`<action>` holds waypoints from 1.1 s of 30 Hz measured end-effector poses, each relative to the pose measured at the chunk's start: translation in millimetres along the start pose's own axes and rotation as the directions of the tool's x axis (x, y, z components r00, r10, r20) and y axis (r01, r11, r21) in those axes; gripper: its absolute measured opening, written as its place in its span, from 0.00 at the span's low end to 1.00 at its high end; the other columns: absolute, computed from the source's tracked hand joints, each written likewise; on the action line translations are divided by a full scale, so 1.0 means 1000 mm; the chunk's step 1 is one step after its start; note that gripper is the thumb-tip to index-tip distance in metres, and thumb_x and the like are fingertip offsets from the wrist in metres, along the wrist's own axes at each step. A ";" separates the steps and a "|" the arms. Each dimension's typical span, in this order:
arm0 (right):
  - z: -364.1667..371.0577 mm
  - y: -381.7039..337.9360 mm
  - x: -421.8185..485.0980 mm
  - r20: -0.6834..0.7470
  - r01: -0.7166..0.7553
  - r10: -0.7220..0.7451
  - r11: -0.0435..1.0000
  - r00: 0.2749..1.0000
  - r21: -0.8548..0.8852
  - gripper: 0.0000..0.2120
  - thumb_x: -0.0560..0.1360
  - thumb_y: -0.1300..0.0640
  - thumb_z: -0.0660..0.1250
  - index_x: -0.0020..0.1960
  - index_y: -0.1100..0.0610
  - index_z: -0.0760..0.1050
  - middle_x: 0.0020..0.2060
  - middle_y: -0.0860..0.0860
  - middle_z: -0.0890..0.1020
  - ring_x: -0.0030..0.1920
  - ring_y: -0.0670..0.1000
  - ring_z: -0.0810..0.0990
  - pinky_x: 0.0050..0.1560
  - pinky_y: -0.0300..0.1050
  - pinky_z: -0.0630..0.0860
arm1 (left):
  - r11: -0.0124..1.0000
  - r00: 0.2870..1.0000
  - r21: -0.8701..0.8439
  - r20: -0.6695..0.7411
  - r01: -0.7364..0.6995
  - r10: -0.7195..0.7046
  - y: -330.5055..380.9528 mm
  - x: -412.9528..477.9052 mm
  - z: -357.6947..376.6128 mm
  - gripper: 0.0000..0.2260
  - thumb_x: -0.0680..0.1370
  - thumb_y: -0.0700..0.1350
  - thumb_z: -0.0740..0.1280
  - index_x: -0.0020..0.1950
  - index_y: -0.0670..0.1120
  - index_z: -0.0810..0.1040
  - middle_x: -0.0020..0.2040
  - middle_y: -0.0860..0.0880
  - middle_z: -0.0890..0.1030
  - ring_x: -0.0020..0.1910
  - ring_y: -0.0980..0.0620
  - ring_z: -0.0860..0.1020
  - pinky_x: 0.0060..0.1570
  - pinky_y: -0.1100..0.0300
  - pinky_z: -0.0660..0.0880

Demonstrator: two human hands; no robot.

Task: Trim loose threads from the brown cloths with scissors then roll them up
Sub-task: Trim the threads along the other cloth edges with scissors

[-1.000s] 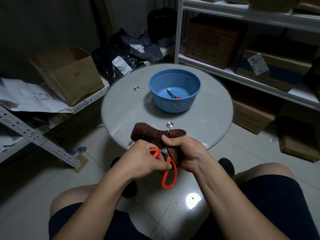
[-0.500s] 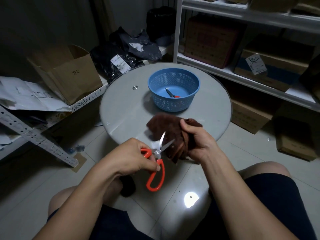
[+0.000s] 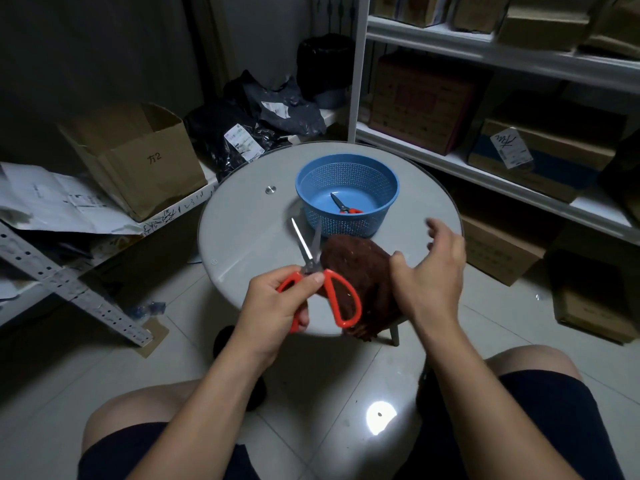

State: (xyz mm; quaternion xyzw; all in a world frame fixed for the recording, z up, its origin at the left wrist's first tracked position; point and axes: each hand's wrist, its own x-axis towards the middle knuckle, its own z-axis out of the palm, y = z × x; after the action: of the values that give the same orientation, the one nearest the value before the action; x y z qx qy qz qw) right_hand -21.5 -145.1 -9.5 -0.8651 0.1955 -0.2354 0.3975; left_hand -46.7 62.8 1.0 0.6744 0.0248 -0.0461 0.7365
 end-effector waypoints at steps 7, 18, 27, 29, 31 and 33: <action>0.028 -0.022 -0.055 0.869 -0.840 -0.147 0.224 0.472 0.494 0.23 0.82 0.56 0.52 0.31 0.54 0.75 0.36 0.51 0.80 0.43 0.55 0.83 0.47 0.57 0.82 | 0.904 0.993 -0.427 0.111 0.013 0.039 0.025 0.018 0.053 0.09 0.73 0.42 0.71 0.33 0.43 0.79 0.22 0.45 0.69 0.16 0.53 0.67 0.18 0.64 0.66; 0.009 -0.021 -0.038 0.955 -0.925 -0.037 0.240 0.294 0.294 0.19 0.77 0.46 0.66 0.37 0.61 0.77 0.38 0.59 0.81 0.48 0.64 0.86 0.59 0.69 0.79 | 0.978 0.994 -0.206 0.100 -0.025 0.046 0.003 0.028 0.046 0.09 0.69 0.48 0.77 0.40 0.43 0.83 0.33 0.39 0.80 0.24 0.50 0.66 0.28 0.61 0.63; -0.010 -0.002 -0.002 0.875 -0.861 0.120 0.284 0.469 0.423 0.31 0.80 0.40 0.58 0.63 0.64 0.82 0.59 0.68 0.84 0.59 0.68 0.83 0.64 0.58 0.79 | 0.995 0.998 0.078 -0.017 0.063 -0.062 -0.005 0.039 0.051 0.13 0.80 0.49 0.68 0.41 0.42 0.82 0.23 0.52 0.75 0.19 0.54 0.69 0.23 0.62 0.67; -0.010 0.000 0.000 0.848 -0.818 0.140 0.384 0.511 0.429 0.27 0.83 0.42 0.56 0.60 0.62 0.83 0.56 0.67 0.85 0.53 0.64 0.86 0.57 0.55 0.82 | 0.993 0.997 0.091 -0.016 0.074 -0.073 -0.007 0.041 0.058 0.11 0.80 0.48 0.68 0.41 0.44 0.82 0.24 0.52 0.75 0.20 0.53 0.70 0.23 0.63 0.69; -0.006 -0.001 -0.004 0.796 -0.738 0.157 0.510 0.585 0.442 0.22 0.85 0.47 0.56 0.56 0.61 0.83 0.50 0.64 0.87 0.46 0.61 0.86 0.50 0.53 0.84 | 0.996 0.996 0.022 -0.009 0.085 -0.085 -0.010 0.043 0.063 0.07 0.78 0.46 0.71 0.42 0.45 0.82 0.26 0.51 0.77 0.22 0.54 0.72 0.24 0.63 0.71; -0.002 -0.004 -0.009 0.747 -0.675 0.153 0.571 0.647 0.467 0.20 0.85 0.51 0.57 0.51 0.61 0.84 0.43 0.61 0.87 0.41 0.57 0.85 0.49 0.54 0.83 | 0.994 0.996 -0.055 -0.001 0.093 -0.093 -0.012 0.044 0.067 0.06 0.76 0.44 0.73 0.44 0.42 0.82 0.30 0.48 0.79 0.26 0.53 0.76 0.28 0.61 0.75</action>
State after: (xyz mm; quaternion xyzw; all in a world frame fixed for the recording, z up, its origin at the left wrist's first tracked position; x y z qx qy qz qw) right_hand -29.5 -139.3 -7.9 -0.5846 0.1539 0.1222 0.7871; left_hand -6.2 -6.1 -9.2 0.6522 0.0587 -0.0787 0.7516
